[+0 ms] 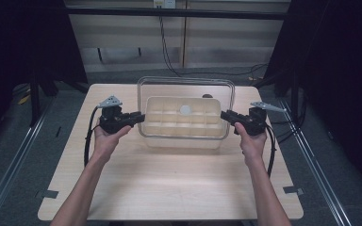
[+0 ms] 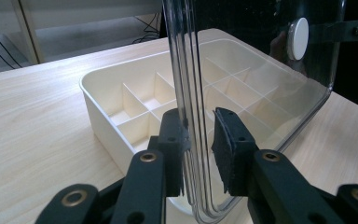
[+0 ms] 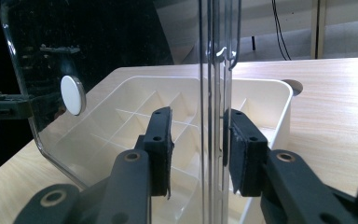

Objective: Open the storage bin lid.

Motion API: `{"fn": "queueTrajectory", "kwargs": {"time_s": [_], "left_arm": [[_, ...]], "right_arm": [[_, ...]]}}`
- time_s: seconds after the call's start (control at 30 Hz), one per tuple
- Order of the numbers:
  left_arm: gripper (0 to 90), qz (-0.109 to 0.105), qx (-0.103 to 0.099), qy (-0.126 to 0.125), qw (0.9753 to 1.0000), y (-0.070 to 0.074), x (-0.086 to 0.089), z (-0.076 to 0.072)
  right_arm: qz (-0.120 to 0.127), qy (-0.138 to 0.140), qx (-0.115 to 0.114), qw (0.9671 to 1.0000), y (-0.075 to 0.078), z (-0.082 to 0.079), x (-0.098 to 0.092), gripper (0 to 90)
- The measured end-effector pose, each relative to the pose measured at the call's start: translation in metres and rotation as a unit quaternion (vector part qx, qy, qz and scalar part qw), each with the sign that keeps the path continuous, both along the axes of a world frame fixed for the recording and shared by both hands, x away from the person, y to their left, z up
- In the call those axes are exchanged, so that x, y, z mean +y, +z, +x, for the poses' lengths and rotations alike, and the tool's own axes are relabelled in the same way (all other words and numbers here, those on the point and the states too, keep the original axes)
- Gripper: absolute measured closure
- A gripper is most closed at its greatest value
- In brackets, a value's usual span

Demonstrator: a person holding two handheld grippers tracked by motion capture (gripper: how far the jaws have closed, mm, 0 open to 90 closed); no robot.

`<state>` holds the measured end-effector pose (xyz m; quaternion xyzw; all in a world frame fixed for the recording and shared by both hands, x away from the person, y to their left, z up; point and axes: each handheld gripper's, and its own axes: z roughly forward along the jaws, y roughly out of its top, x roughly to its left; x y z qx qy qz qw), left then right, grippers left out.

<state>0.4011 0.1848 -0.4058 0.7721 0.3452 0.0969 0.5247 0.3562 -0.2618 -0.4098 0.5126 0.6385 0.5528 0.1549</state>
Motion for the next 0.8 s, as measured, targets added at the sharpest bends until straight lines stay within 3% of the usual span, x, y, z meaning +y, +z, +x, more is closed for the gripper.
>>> {"fn": "queueTrajectory", "kwargs": {"time_s": [0.1, 0.8], "left_arm": [[73.6, 0.007, -0.001, 0.007, 1.0, 0.0, -0.001, -0.003], [74.4, -0.004, 0.003, -0.003, 1.0, 0.001, 0.006, -0.017]], "right_arm": [[0.001, -0.001, -0.003, 1.0, 0.002, -0.002, 0.001, 64.4], [0.011, 0.017, -0.005, 0.9998, 0.003, -0.016, 0.0, 66.2]]}}
